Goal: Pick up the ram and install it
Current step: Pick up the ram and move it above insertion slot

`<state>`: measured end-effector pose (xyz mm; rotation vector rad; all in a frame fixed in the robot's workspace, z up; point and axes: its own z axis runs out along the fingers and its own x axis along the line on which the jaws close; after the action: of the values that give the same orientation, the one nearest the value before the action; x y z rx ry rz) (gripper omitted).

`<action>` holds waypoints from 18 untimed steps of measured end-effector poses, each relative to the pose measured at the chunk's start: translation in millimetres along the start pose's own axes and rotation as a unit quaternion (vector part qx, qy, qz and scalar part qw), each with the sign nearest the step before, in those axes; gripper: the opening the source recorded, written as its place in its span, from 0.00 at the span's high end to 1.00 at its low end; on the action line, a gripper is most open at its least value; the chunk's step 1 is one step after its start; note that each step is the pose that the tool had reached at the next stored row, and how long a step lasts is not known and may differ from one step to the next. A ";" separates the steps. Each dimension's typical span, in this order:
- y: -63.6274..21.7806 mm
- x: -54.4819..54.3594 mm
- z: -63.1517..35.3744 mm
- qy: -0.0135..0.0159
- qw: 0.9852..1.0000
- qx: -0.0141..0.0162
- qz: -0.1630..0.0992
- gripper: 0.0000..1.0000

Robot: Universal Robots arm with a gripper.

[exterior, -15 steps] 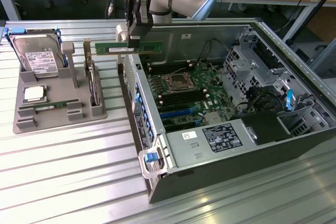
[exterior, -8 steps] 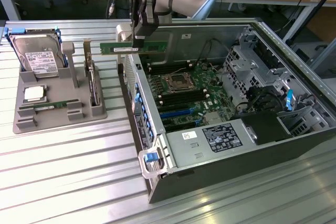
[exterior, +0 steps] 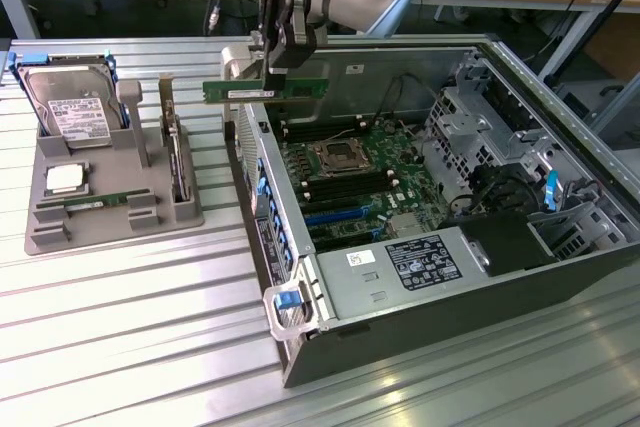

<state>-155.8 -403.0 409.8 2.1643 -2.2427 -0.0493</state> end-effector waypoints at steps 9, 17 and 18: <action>-13.6 -0.5 -0.2 0.000 1.000 0.000 0.000 0.87; -21.1 -0.7 -0.3 0.000 1.000 0.000 0.000 0.87; -22.5 -0.8 -0.4 0.000 1.000 0.000 0.000 0.87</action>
<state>-133.3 -403.1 409.3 2.1643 -2.2428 -0.0494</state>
